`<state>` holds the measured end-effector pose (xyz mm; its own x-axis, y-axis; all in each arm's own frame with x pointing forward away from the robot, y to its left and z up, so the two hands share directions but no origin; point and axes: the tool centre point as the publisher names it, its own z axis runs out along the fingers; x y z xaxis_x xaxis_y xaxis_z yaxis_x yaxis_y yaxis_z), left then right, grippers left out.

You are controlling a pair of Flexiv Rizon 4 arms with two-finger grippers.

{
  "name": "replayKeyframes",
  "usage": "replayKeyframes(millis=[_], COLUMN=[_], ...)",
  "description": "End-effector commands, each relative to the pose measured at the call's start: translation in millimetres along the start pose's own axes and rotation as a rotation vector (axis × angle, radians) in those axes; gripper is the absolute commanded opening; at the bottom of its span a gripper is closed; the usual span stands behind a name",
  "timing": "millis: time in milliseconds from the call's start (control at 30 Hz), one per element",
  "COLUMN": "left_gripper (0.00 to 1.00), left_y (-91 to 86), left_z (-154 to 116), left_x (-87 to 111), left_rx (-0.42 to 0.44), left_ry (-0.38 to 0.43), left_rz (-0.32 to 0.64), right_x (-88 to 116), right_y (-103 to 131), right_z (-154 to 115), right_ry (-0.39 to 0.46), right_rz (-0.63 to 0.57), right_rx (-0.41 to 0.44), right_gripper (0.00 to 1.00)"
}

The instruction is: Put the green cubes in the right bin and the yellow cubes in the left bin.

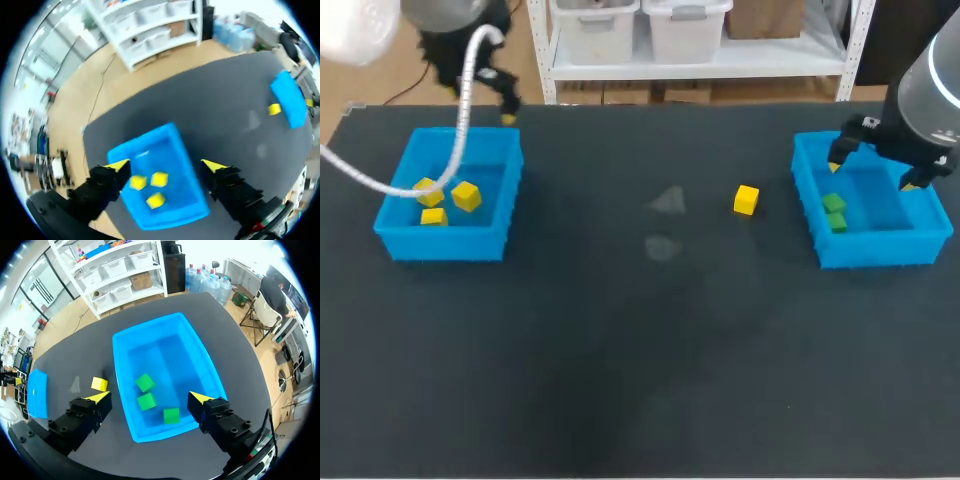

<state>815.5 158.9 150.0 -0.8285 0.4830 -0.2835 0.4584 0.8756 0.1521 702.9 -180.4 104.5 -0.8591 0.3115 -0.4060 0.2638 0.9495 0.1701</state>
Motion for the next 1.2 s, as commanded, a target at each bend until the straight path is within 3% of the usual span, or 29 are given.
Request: replayKeyframes(millis=[33,167,300,500,633,933,1200], left_gripper=[1.00,1.00,1.00,1.00,1.00,1.00,1.00], left_y=[-63.5,-130.9,-190.6,-251.2,-275.7,-309.3,-325.5], left_z=[-3,14,38,73,86,94,92], left_x=[-21.2,-42.1,-56.1,-60.6,-69.3,-90.0,-89.4], left_rx=[0.041,0.134,0.165,0.180,0.206,0.270,0.313], left_ry=[-0.153,-0.142,-0.092,-0.006,0.049,0.111,0.113], left_rz=[0.066,0.100,0.097,0.081,0.040,-0.064,-0.037], right_x=[2,2,2,2,2,2,2], right_y=[-1,-1,-1,-1,-1,-1,-1], right_z=[0,0,0,0,0,0,0], right_ry=[-0.008,-0.008,-0.008,-0.008,-0.008,-0.008,-0.008], right_rz=[0.002,0.002,0.002,0.002,0.002,0.002,0.002], right_rx=[-0.001,-0.001,-0.001,-0.001,-0.001,-0.001,-0.001], right_gripper=[1.00,1.00,1.00,1.00,1.00,1.00,1.00])
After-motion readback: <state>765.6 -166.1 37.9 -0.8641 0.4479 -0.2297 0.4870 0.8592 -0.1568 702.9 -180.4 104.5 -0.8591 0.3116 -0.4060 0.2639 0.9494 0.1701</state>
